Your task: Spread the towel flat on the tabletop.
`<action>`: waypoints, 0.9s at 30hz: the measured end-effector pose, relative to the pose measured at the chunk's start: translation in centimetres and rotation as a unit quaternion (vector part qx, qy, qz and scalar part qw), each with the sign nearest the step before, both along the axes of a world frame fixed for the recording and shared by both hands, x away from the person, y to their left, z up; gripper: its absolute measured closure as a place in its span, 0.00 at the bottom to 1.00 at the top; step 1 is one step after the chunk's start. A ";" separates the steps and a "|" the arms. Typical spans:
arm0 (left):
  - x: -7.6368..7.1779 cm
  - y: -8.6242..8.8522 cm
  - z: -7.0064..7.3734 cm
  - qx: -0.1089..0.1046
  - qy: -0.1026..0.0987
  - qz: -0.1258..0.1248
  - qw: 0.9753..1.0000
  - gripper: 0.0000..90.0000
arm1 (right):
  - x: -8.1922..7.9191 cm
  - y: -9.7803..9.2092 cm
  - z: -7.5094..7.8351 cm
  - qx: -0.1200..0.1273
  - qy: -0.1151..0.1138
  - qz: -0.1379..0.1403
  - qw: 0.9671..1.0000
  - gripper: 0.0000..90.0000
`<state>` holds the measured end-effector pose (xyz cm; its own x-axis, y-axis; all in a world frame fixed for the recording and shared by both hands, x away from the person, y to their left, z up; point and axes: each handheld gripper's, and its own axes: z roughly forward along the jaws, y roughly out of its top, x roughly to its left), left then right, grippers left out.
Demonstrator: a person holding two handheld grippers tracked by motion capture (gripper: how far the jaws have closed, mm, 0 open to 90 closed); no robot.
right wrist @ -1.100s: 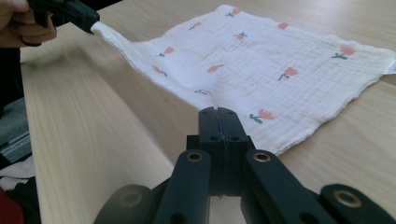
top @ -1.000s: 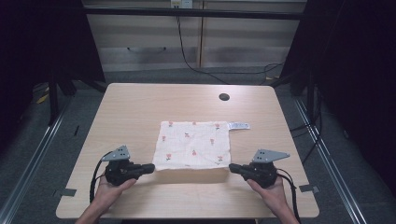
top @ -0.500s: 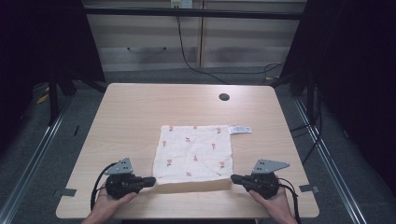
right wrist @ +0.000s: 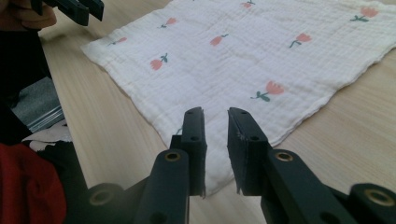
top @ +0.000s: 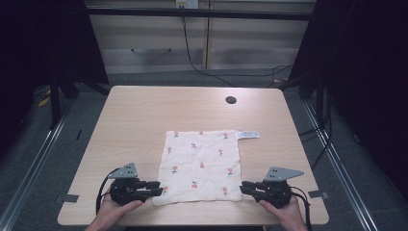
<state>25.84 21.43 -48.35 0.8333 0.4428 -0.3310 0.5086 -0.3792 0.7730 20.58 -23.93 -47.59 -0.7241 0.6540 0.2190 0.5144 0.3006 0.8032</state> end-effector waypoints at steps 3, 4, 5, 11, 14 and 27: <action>0.7 0.3 0.1 -0.003 0.000 0.013 1.000 0.72 | 0.5 0.0 0.2 0.000 -0.001 0.000 1.000 0.84; 0.9 0.4 0.2 0.000 0.000 0.018 1.000 0.71 | 0.7 0.1 0.4 -0.001 -0.002 -0.002 1.000 0.83; 1.1 0.4 0.2 -0.004 0.001 0.023 1.000 0.69 | 0.9 0.2 0.5 0.000 -0.003 -0.001 1.000 0.83; 2.9 -0.3 0.4 0.007 -0.005 0.030 1.000 0.63 | 2.9 0.9 0.9 -0.011 -0.004 -0.001 1.000 0.74; 3.8 -0.8 0.7 0.022 -0.018 0.032 0.999 0.62 | 4.4 1.3 0.7 -0.018 -0.001 -0.004 1.000 0.71; 8.9 -2.9 -0.5 0.046 -0.019 0.074 0.996 0.57 | 11.0 2.4 -0.6 -0.067 0.019 -0.016 0.997 0.64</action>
